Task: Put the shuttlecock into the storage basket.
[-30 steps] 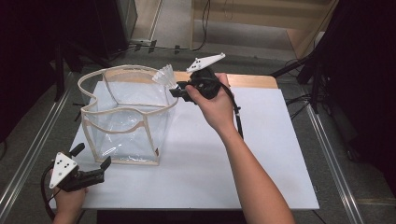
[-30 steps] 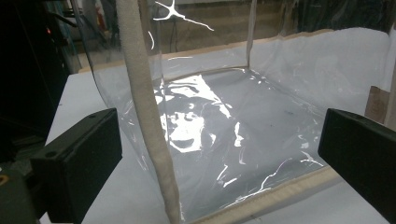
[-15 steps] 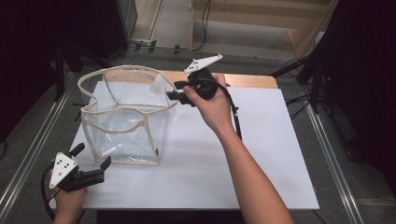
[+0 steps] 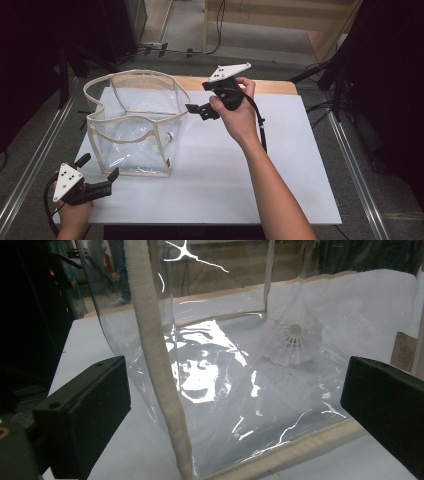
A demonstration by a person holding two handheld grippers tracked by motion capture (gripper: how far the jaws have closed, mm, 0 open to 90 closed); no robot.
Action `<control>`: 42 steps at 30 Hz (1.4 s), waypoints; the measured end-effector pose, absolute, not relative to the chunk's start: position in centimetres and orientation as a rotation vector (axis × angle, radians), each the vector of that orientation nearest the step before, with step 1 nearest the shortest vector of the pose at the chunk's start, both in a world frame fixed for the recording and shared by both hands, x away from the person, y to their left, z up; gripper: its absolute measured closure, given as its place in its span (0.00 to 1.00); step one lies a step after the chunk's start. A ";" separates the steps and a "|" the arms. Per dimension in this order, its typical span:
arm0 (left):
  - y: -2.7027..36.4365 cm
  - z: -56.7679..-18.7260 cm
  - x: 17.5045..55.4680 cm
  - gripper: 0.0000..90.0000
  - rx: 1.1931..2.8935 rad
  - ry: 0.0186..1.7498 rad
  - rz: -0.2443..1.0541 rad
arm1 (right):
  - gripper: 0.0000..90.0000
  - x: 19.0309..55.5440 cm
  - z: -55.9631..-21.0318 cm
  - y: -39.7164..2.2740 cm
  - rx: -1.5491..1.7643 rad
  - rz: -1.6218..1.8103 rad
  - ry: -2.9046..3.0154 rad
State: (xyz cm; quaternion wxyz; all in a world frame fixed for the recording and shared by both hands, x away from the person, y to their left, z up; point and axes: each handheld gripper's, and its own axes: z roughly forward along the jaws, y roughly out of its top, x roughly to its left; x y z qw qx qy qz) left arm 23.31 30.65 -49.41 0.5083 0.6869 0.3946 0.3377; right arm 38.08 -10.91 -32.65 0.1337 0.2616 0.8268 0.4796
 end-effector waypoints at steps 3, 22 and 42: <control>30.7 -49.4 23.3 0.00 1.657 0.952 0.814 | 0.00 37.8 -32.9 -11.7 0.775 1.394 2.386; 30.7 -49.4 23.3 0.00 1.661 0.950 0.816 | 0.00 36.3 -36.2 -15.5 0.880 1.399 2.319; 30.6 -49.4 23.3 0.00 1.661 0.951 0.817 | 0.00 34.9 -40.5 -18.8 0.976 1.380 2.297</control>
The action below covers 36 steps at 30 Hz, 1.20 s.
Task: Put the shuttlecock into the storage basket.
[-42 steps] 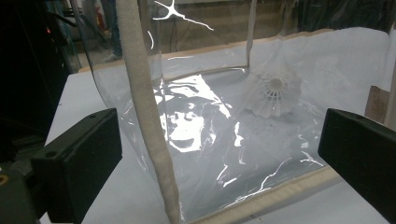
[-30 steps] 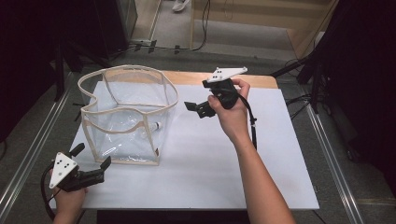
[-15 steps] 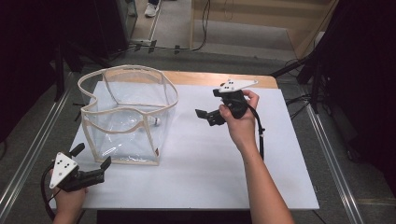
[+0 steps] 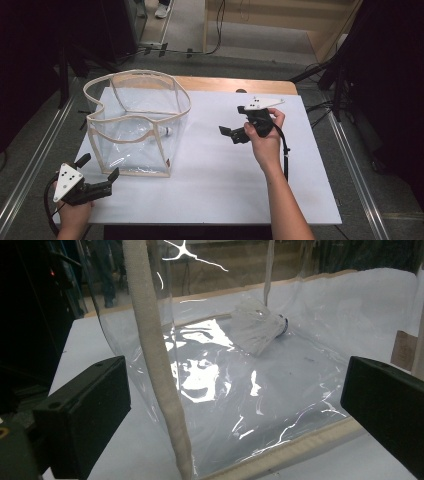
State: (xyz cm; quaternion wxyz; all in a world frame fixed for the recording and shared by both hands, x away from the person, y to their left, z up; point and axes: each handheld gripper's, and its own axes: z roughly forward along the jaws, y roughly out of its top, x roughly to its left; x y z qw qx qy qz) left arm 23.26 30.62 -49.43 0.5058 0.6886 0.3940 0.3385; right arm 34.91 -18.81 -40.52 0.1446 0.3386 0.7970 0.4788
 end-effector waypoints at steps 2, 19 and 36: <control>30.6 -49.4 23.3 0.00 1.662 0.949 0.817 | 0.00 34.7 -40.9 -19.2 0.982 1.379 2.295; 30.6 -49.4 23.3 0.00 1.665 0.951 0.819 | 0.00 33.1 -43.2 -22.5 1.056 1.368 2.243; 30.6 -49.4 23.3 0.00 1.662 0.950 0.819 | 0.00 31.6 -45.0 -25.2 1.105 1.350 2.198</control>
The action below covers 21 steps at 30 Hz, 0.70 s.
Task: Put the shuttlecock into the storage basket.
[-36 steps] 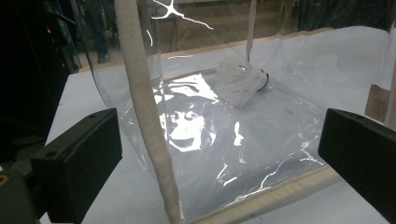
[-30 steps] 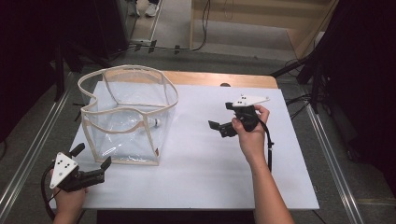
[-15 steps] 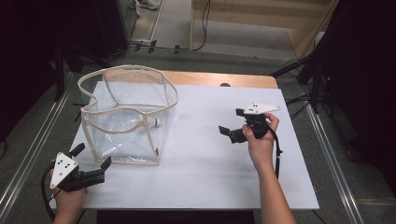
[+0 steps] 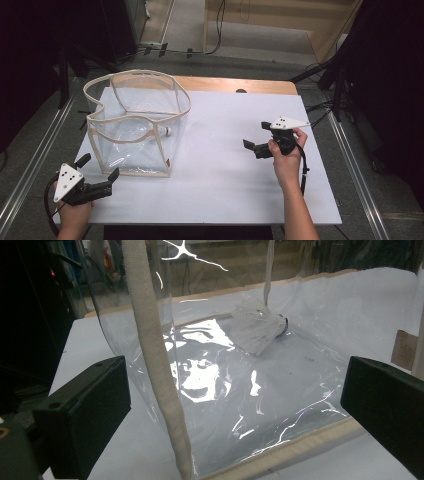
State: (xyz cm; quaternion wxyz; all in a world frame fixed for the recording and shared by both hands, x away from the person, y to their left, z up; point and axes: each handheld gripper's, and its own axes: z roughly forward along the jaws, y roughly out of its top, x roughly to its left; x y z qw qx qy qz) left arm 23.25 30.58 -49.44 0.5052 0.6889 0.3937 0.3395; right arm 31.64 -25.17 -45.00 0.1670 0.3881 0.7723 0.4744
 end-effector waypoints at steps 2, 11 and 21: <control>30.6 -49.4 23.3 0.00 1.663 0.949 0.820 | 0.00 31.4 -45.3 -25.5 1.113 1.352 2.192; 30.6 -49.4 23.3 0.00 1.668 0.948 0.822 | 0.00 30.5 -46.3 -26.8 1.139 1.355 2.168; 30.5 -49.4 23.3 0.00 1.669 0.947 0.823 | 0.00 29.4 -47.2 -28.2 1.172 1.348 2.142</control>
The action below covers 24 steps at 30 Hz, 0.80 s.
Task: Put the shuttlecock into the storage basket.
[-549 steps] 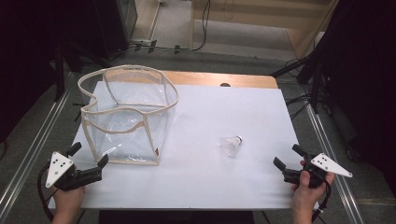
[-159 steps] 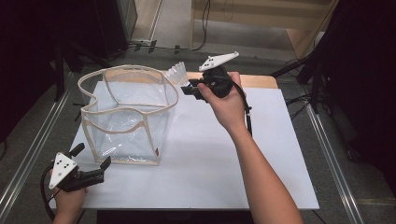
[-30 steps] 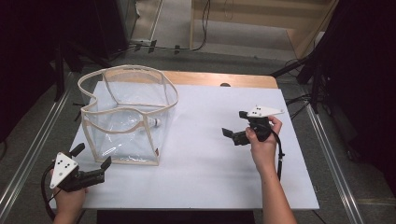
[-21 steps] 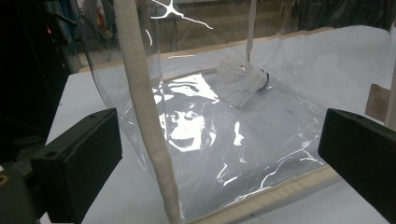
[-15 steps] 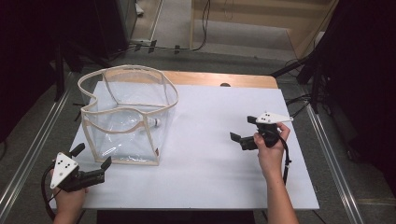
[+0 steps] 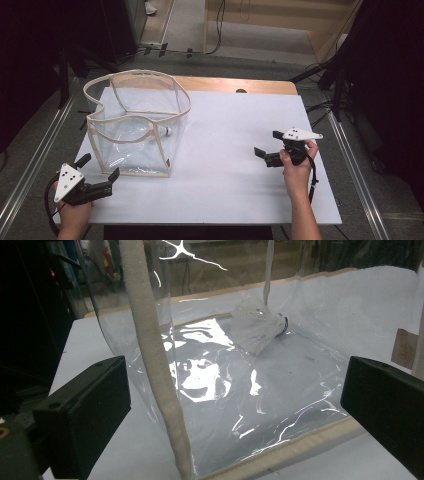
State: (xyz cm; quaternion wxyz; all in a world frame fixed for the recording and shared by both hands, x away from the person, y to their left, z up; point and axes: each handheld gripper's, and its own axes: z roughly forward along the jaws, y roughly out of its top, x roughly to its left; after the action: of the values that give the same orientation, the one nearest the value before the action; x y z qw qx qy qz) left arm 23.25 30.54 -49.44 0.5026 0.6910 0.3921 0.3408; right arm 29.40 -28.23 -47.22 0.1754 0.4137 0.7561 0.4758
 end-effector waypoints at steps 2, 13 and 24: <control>30.5 -49.4 23.3 0.00 1.669 0.948 0.823 | 0.00 29.1 -47.4 -28.6 1.188 1.348 2.131; 30.5 -49.4 23.2 0.00 1.671 0.949 0.825 | 0.00 27.8 -48.3 -30.2 1.222 1.354 2.091; 30.5 -49.5 23.3 0.00 1.672 0.947 0.828 | 0.00 26.4 -49.3 -31.9 1.262 1.356 2.065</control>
State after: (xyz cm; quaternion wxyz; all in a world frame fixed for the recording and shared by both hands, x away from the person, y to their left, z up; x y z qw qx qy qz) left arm 23.25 30.47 -49.47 0.5008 0.6916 0.3918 0.3427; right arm 26.36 -31.88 -49.33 0.1828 0.4473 0.7318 0.4806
